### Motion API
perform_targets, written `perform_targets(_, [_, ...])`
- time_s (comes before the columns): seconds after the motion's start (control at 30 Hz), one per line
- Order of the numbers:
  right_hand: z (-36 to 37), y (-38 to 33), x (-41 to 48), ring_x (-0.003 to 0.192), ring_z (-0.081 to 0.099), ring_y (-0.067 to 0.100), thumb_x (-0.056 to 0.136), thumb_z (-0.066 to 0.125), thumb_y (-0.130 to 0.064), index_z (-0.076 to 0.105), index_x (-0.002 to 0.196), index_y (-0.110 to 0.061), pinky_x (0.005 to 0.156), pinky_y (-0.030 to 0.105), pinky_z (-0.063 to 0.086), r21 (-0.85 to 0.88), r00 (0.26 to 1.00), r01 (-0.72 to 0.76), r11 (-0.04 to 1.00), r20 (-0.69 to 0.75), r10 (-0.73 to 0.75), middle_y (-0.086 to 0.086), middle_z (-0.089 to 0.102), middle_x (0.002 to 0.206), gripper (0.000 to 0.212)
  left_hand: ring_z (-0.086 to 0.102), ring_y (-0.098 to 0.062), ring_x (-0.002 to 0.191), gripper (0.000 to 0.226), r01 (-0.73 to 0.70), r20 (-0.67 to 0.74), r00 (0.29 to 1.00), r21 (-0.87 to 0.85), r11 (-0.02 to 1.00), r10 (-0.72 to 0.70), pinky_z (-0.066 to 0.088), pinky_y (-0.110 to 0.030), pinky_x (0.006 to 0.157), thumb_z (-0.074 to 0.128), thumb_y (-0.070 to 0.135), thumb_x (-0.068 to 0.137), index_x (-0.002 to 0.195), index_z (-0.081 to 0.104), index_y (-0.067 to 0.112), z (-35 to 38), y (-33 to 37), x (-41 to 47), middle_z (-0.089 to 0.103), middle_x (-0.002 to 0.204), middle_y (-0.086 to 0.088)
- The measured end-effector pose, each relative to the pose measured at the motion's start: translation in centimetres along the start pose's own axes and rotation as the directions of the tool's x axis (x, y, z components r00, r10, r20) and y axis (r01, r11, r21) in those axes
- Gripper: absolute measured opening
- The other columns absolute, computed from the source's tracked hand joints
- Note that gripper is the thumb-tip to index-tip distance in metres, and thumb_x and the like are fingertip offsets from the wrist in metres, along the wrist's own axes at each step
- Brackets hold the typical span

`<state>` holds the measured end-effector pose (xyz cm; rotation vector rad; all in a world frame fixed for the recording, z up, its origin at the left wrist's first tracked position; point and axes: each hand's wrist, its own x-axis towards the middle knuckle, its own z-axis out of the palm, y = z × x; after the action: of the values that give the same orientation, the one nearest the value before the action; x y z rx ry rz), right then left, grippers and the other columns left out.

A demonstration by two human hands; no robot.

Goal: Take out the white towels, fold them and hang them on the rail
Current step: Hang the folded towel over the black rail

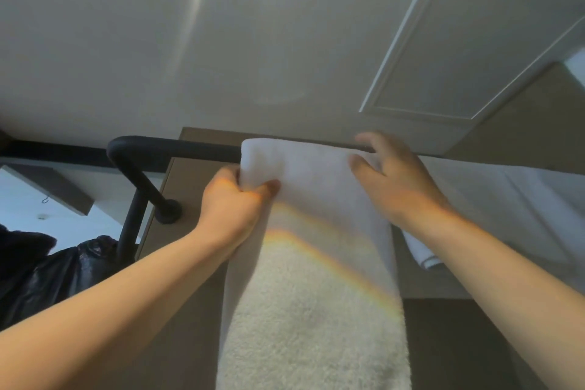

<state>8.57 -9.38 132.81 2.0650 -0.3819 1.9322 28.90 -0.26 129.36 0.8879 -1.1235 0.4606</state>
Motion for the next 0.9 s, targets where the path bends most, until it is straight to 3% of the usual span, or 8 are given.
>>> perform_targets(0.07, [-0.9, 1.0, -2.9, 0.121, 0.05, 0.016, 0.093, 0.054, -0.038, 0.051, 0.132, -0.028, 0.089, 0.025, 0.038, 0.093, 0.993, -0.094, 0.991, -0.067, 0.1, -0.004, 0.051, 0.135, 0.04, 0.068, -0.017, 0.083, 0.043, 0.006, -0.005, 1.0, -0.016, 1.0, -0.006, 0.052, -0.024, 0.06, 0.076, 0.033, 0.081, 0.115, 0.062, 0.012, -0.1, 0.1, -0.1, 0.07, 0.1, -0.002])
perform_targets(0.13, [-1.4, 1.8, -4.5, 0.112, 0.055, 0.016, 0.093, 0.055, -0.038, 0.053, 0.129, -0.028, 0.079, 0.025, 0.046, 0.153, 0.968, -0.247, 0.957, -0.004, 0.25, -0.005, 0.056, 0.129, 0.038, 0.07, -0.021, 0.082, 0.045, 0.044, 0.012, 0.999, -0.044, 0.998, -0.044, 0.056, -0.03, 0.065, 0.078, 0.034, 0.079, 0.114, 0.063, 0.011, -0.2, 0.2, -0.1, 0.071, 0.099, -0.005])
perform_targets(0.3, [-1.6, 2.3, -4.8, 0.091, 0.069, 0.028, 0.097, 0.053, -0.037, 0.067, 0.103, -0.012, 0.095, 0.051, 0.052, 0.314, 0.854, -0.509, 0.801, 0.299, 0.426, 0.009, 0.073, 0.096, 0.029, 0.071, -0.023, 0.054, 0.038, 0.35, 0.17, 0.933, -0.223, 0.91, -0.317, 0.053, -0.026, 0.042, 0.084, 0.029, 0.072, 0.094, 0.065, 0.004, -0.8, 1.4, -0.3, 0.074, 0.069, -0.009])
perform_targets(0.47, [-0.9, 1.1, -4.5, 0.091, 0.072, 0.022, 0.097, 0.056, -0.037, 0.068, 0.109, -0.015, 0.079, 0.035, 0.056, 0.512, 0.769, -0.635, 0.578, 0.488, 0.413, 0.004, 0.076, 0.099, 0.028, 0.069, -0.024, 0.05, 0.043, 0.412, 0.207, 0.906, -0.234, 0.881, -0.369, 0.051, -0.027, 0.039, 0.084, 0.035, 0.069, 0.091, 0.064, 0.004, -1.0, 2.1, 0.0, 0.073, 0.063, -0.008])
perform_targets(0.63, [-0.3, -0.5, -3.5, 0.085, 0.068, 0.032, 0.096, 0.061, -0.032, 0.067, 0.095, -0.008, 0.077, 0.038, 0.055, 0.495, 0.858, -0.514, 0.701, 0.282, 0.43, 0.019, 0.072, 0.096, 0.025, 0.069, -0.033, 0.086, 0.053, 0.257, 0.043, 0.966, -0.157, 0.954, -0.253, 0.057, -0.048, 0.084, 0.074, 0.05, 0.076, 0.107, 0.066, 0.008, -1.3, 1.9, 0.4, 0.072, 0.097, -0.011])
perform_targets(0.7, [0.0, -1.1, -3.1, 0.091, 0.065, 0.042, 0.096, 0.06, -0.032, 0.065, 0.097, 0.003, 0.082, 0.047, 0.054, 0.454, 0.895, -0.442, 0.773, 0.169, 0.413, 0.029, 0.067, 0.101, 0.035, 0.068, -0.034, 0.083, 0.047, 0.159, 0.007, 0.987, -0.12, 0.98, -0.159, 0.057, -0.047, 0.082, 0.07, 0.049, 0.082, 0.096, 0.068, 0.004, -1.3, 2.1, 0.5, 0.072, 0.091, -0.014])
perform_targets(0.8, [0.5, -1.5, -1.9, 0.089, 0.063, 0.041, 0.094, 0.061, -0.032, 0.065, 0.093, 0.006, 0.072, 0.04, 0.052, 0.363, 0.932, -0.333, 0.87, -0.014, 0.362, 0.027, 0.067, 0.094, 0.038, 0.064, -0.034, 0.077, 0.055, 0.011, -0.101, 0.995, -0.034, 0.999, -0.015, 0.053, -0.041, 0.071, 0.067, 0.046, 0.086, 0.096, 0.064, -0.008, -1.1, 2.5, 1.5, 0.068, 0.094, -0.026])
perform_targets(0.9, [0.6, -1.4, -0.1, 0.065, 0.05, 0.031, 0.092, 0.063, -0.033, 0.052, 0.064, -0.006, 0.052, 0.027, 0.036, 0.262, 0.938, -0.285, 0.922, -0.121, 0.324, 0.009, 0.052, 0.061, 0.04, 0.057, -0.025, 0.093, 0.053, -0.038, -0.192, 0.98, 0.076, 0.996, 0.052, 0.045, -0.03, 0.075, 0.072, 0.044, 0.083, 0.116, 0.057, 0.005, -0.7, 3.4, 3.7, 0.063, 0.115, -0.014])
